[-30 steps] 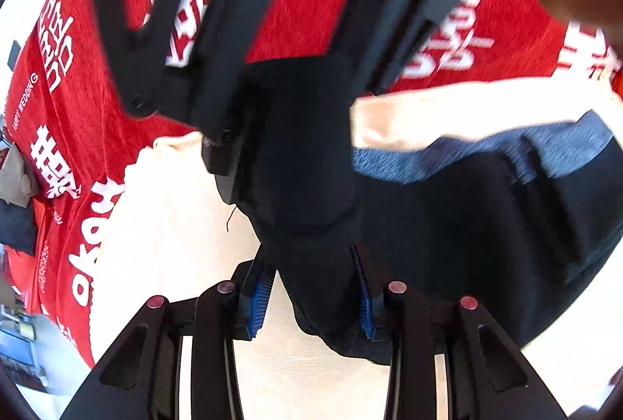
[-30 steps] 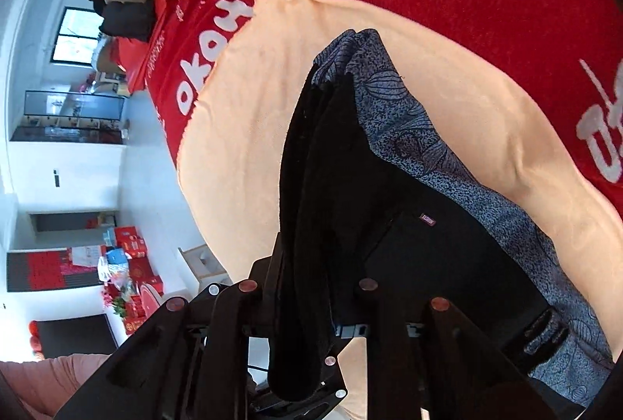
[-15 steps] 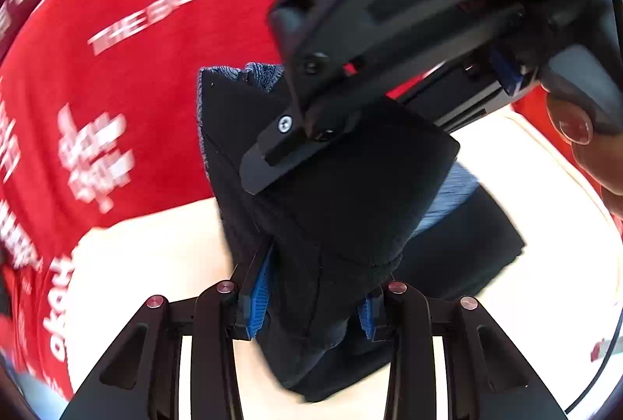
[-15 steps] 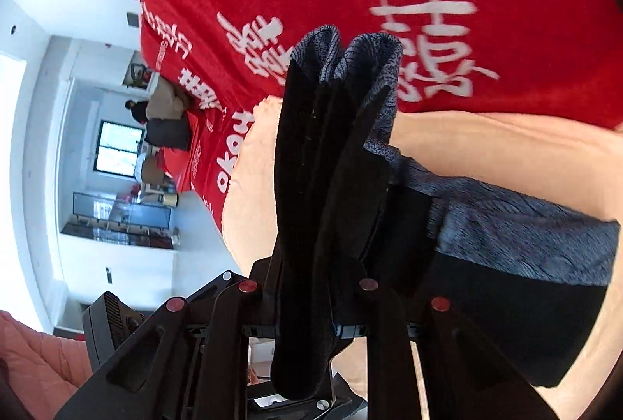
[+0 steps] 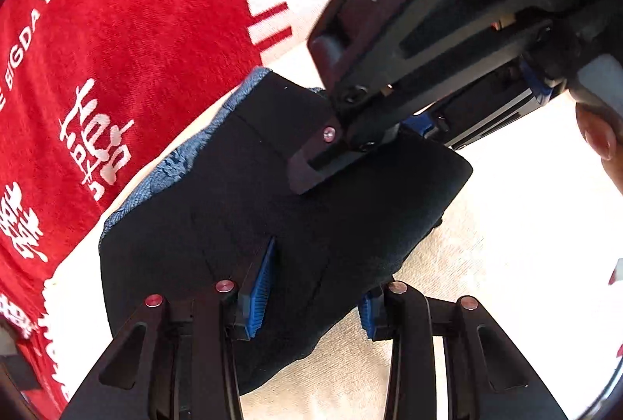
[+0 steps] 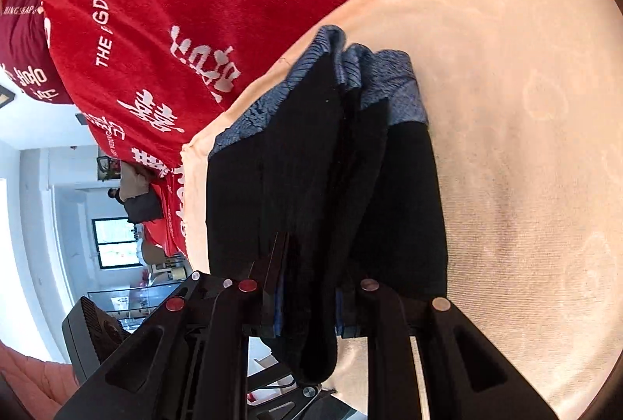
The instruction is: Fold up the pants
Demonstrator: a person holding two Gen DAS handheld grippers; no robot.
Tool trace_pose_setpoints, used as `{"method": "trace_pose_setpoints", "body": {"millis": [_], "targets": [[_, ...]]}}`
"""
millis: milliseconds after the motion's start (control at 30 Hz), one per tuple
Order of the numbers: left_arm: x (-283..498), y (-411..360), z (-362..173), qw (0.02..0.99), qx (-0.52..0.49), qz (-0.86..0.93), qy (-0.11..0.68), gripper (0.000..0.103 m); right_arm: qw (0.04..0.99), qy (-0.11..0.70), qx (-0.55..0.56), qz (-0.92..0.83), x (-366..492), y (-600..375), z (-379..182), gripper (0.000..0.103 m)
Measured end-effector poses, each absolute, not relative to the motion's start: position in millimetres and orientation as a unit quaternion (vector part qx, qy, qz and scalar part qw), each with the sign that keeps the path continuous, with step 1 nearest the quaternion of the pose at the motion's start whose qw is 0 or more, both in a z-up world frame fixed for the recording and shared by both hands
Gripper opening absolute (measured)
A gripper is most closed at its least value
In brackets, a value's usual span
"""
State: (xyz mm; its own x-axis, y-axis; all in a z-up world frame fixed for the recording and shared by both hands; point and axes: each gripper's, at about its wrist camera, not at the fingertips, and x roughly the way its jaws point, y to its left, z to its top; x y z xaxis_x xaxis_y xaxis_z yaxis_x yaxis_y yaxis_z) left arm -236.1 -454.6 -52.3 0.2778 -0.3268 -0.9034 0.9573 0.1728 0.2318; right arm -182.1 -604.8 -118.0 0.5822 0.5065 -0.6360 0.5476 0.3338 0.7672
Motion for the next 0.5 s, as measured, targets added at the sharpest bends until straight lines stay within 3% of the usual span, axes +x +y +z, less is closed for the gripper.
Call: {"method": "trace_pose_setpoints", "body": {"millis": [100,167,200,500], "targets": [[-236.2,-453.5,-55.7,0.671,0.439,-0.474,0.364,0.050,0.675,0.460,0.577,-0.022,-184.8,-604.8,-123.7,0.026],[-230.0,-452.0,-54.6,0.674,0.442,-0.461,0.370,0.070,0.676,0.464,0.572,-0.029,-184.1,-602.7,-122.3,0.026],[-224.1,-449.6,-52.5,0.674,0.438,-0.459,0.380,0.084,0.678,0.466,0.568,-0.031,-187.0,-604.2,-124.4,0.026],[-175.0,-399.8,-31.2,0.664,0.367,-0.440,0.480,0.085,0.702,0.504,0.495,-0.092,-185.0,-587.7,-104.6,0.027]]}}
